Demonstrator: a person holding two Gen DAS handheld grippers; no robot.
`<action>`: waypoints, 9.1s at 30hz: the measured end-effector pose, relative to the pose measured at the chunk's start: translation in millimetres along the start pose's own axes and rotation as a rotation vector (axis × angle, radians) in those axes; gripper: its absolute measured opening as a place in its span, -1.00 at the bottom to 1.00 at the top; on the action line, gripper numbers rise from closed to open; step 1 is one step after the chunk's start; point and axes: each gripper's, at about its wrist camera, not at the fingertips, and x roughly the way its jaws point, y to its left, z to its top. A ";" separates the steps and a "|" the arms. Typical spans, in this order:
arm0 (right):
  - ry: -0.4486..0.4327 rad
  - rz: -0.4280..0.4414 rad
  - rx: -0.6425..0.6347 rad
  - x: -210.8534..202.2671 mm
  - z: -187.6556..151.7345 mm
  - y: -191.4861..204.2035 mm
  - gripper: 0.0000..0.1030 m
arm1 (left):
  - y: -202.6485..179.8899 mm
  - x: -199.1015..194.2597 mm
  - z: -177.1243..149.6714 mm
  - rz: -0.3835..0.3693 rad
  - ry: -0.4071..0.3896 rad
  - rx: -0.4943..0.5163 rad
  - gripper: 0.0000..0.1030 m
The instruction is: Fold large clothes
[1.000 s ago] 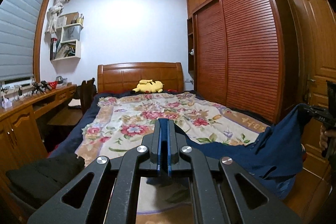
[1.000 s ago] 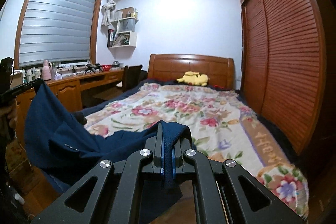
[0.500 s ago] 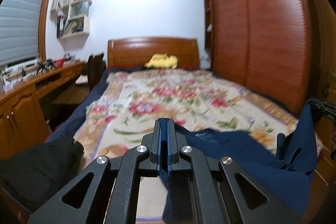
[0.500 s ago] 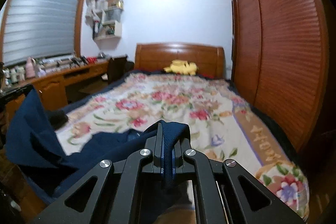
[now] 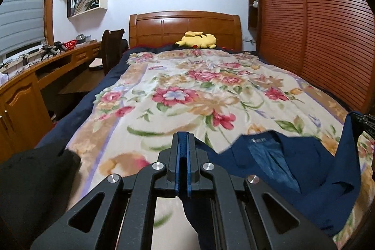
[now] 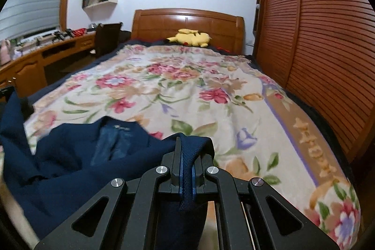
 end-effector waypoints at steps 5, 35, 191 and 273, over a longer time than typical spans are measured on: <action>-0.018 -0.049 0.034 47.6 16.3 -5.7 -0.92 | -9.1 44.8 21.7 0.010 0.005 0.006 -0.91; 0.176 0.081 -0.227 35.2 -29.9 72.0 0.33 | -66.8 -9.8 -94.8 -0.213 0.107 0.065 0.63; 0.313 -0.035 -0.129 204.9 40.2 62.9 0.28 | -33.1 13.4 -113.4 -0.171 0.159 0.105 0.63; 0.213 0.287 -0.113 -3.7 -60.2 92.2 0.10 | -24.3 -13.0 -149.5 -0.130 0.213 0.073 0.63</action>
